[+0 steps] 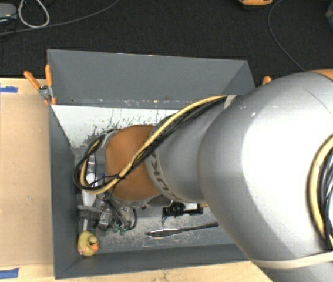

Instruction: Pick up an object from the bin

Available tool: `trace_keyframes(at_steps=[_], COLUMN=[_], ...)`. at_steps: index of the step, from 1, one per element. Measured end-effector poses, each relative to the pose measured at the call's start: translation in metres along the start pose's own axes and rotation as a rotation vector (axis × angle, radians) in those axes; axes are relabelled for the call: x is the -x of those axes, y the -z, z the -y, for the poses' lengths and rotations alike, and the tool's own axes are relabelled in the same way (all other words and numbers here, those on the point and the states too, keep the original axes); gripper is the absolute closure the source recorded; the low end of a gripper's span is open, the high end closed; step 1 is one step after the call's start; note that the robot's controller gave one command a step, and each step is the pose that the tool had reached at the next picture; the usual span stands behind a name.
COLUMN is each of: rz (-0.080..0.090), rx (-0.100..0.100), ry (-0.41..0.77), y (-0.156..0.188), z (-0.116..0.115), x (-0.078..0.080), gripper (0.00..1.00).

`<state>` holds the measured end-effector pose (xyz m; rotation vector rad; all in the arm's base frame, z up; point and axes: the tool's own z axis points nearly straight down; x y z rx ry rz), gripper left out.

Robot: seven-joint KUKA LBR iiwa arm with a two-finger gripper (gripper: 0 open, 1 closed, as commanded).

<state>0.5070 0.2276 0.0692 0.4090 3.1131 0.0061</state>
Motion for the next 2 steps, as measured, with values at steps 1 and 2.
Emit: trace_keyframes(at_steps=[1, 2], rz=[-0.006, -0.001], rx=[-0.005, -0.001], ry=[-0.001, -0.001], y=[0.018, 0.055], z=[0.002, 0.0], x=[-0.002, 0.0], gripper=[1.0, 1.0])
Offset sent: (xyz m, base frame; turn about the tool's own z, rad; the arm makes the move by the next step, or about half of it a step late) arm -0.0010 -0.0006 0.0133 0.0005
